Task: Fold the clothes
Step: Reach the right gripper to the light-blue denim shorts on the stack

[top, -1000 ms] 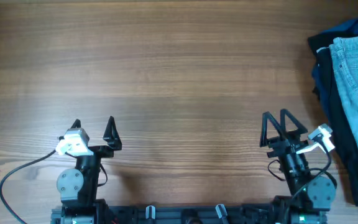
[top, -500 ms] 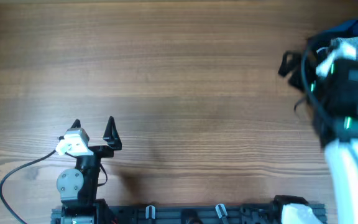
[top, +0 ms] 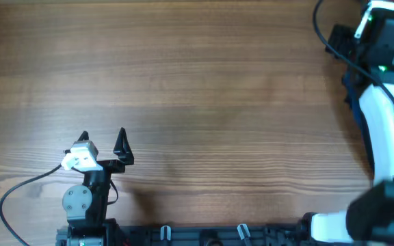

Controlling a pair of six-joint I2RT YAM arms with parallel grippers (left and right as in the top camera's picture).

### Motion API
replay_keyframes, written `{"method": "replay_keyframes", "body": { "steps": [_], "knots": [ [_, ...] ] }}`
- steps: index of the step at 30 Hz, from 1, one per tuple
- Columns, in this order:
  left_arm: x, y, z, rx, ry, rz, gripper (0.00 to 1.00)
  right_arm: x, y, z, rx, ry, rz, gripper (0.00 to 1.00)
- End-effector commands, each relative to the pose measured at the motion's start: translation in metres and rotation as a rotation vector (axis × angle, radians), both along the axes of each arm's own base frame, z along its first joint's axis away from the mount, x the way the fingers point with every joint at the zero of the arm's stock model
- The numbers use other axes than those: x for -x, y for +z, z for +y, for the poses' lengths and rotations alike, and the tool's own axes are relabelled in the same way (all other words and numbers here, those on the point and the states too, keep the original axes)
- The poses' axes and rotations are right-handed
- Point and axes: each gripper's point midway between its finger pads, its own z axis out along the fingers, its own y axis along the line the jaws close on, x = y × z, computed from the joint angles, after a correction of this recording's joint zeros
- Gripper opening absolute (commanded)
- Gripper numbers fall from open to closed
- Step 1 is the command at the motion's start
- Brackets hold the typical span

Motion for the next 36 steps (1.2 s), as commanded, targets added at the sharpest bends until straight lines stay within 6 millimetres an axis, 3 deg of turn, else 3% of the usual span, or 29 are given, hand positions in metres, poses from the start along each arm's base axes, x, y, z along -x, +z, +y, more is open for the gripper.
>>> {"method": "replay_keyframes", "body": {
  "steps": [1,8,13,15,21,27,36],
  "knots": [
    [0.000,-0.003,0.003,-0.009,0.015,0.007,1.00,-0.008,-0.030,-0.028,0.162,-0.055,0.116,0.99],
    [0.000,-0.003,0.003,-0.010,0.015,0.007,1.00,-0.010,-0.076,-0.079,0.190,-0.159,0.185,1.00],
    [0.000,-0.003,0.003,-0.009,0.015,0.007,1.00,-0.009,-0.085,-0.108,0.190,-0.155,0.186,0.99],
    [0.000,-0.003,0.003,-0.009,0.015,0.007,1.00,-0.015,-0.092,-0.105,0.189,-0.062,0.202,1.00],
    [0.000,-0.003,0.003,-0.009,0.015,0.007,1.00,-0.018,-0.121,-0.100,0.168,-0.011,0.256,1.00],
    [0.000,-0.003,0.003,-0.009,0.015,0.007,1.00,-0.013,-0.145,-0.108,0.188,-0.037,0.319,1.00],
    [0.000,-0.003,0.003,-0.010,0.015,0.007,1.00,-0.011,-0.130,-0.127,0.284,-0.130,0.305,0.99]
  ]
}}
